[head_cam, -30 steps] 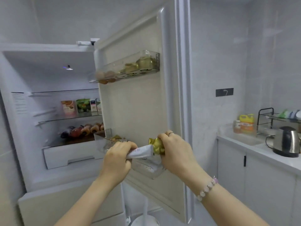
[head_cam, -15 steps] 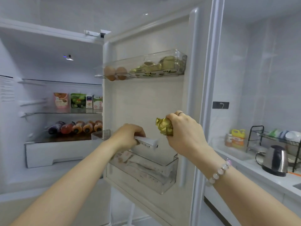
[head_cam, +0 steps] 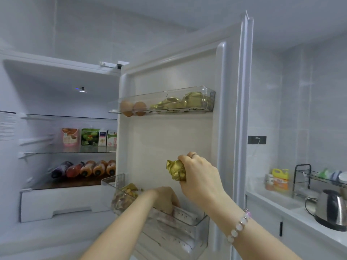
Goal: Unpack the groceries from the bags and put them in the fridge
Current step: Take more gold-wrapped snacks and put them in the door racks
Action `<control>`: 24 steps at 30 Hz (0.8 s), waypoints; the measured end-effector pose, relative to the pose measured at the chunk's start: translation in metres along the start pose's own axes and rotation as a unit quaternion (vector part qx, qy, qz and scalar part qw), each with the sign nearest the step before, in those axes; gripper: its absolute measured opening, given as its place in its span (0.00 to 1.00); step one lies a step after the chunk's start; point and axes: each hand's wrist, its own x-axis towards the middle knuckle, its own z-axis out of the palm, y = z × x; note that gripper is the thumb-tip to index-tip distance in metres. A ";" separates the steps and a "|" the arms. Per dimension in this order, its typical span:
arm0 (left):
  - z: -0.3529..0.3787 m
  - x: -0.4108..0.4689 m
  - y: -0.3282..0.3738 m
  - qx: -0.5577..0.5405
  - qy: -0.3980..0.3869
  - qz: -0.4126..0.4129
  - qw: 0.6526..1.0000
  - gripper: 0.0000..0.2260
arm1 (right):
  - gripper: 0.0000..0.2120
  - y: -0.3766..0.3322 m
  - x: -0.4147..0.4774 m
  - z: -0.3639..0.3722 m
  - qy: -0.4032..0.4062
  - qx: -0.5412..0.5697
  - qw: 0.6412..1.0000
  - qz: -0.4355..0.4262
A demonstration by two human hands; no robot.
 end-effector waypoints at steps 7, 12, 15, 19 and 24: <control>-0.018 -0.008 -0.006 -0.068 0.008 0.004 0.998 0.21 | 0.18 0.001 0.002 0.002 -0.011 0.006 1.000 0.009; -0.050 -0.051 -0.027 -0.139 0.080 0.015 0.987 0.31 | 0.16 -0.004 0.005 0.006 -0.016 -0.007 1.000 -0.006; -0.069 -0.082 -0.041 -0.192 0.154 0.017 0.969 0.39 | 0.16 -0.012 0.014 0.002 -0.005 -0.004 1.000 -0.024; -0.087 -0.118 -0.040 -0.182 0.242 0.034 0.952 0.44 | 0.17 -0.027 0.031 -0.014 0.011 -0.004 0.999 -0.053; -0.103 -0.137 -0.035 -0.135 0.301 0.050 0.943 0.41 | 0.20 -0.047 0.048 -0.032 0.038 -0.006 0.995 -0.096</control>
